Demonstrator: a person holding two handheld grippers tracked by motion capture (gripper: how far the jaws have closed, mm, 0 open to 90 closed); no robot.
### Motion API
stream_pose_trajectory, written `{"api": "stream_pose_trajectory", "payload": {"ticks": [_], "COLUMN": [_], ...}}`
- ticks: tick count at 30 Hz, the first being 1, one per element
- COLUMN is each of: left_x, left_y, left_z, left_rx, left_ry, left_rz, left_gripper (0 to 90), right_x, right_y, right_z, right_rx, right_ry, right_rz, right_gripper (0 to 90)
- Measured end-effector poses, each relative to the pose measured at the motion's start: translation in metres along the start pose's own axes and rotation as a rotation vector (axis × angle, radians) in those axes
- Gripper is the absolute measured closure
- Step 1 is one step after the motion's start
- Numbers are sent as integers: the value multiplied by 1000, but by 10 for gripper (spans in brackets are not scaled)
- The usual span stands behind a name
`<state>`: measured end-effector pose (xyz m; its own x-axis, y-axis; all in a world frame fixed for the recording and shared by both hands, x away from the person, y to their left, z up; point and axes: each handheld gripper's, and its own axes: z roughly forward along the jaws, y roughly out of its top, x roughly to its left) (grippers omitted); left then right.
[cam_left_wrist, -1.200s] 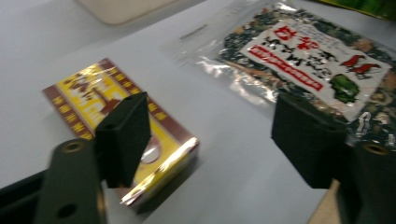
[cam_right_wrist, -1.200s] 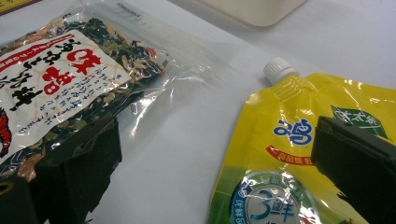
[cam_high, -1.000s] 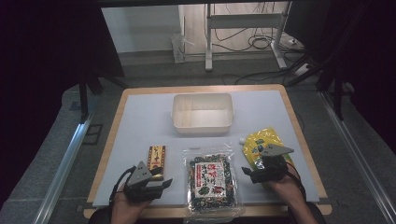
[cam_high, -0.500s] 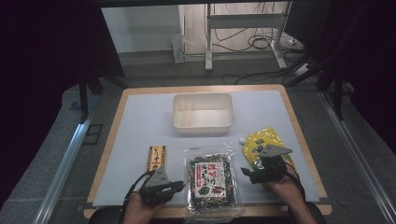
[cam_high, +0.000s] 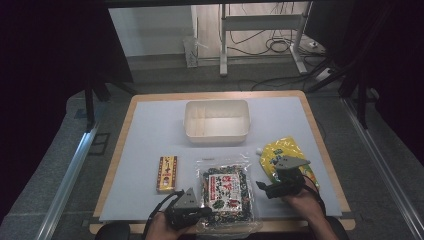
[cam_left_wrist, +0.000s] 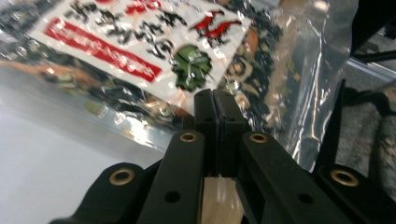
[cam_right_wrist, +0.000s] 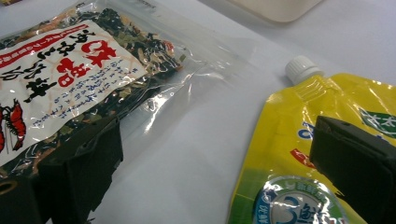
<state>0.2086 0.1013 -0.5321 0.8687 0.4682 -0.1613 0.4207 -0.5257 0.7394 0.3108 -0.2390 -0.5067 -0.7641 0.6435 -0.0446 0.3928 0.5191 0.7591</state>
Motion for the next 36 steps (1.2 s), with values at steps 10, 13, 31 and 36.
{"api": "stream_pose_trajectory", "payload": {"ticks": [10,13,31,36], "left_x": [-4,-5,-15,-17], "left_y": [-5,-7,-9,-8], "left_z": [-1,-2,-1,2], "left_rx": [14,8,32,49], "left_ry": [-19,-16,-48,-50], "left_rz": [1,-3,13,22], "left_gripper": [897,897,897,898], "right_x": [3,3,4,6], "right_y": [0,0,1,4], "right_z": [2,2,2,2], "right_rx": [17,19,37,43], "right_ry": [27,32,55,87], "right_rz": [10,12,23,34], "right_gripper": [27,27,27,27]}}
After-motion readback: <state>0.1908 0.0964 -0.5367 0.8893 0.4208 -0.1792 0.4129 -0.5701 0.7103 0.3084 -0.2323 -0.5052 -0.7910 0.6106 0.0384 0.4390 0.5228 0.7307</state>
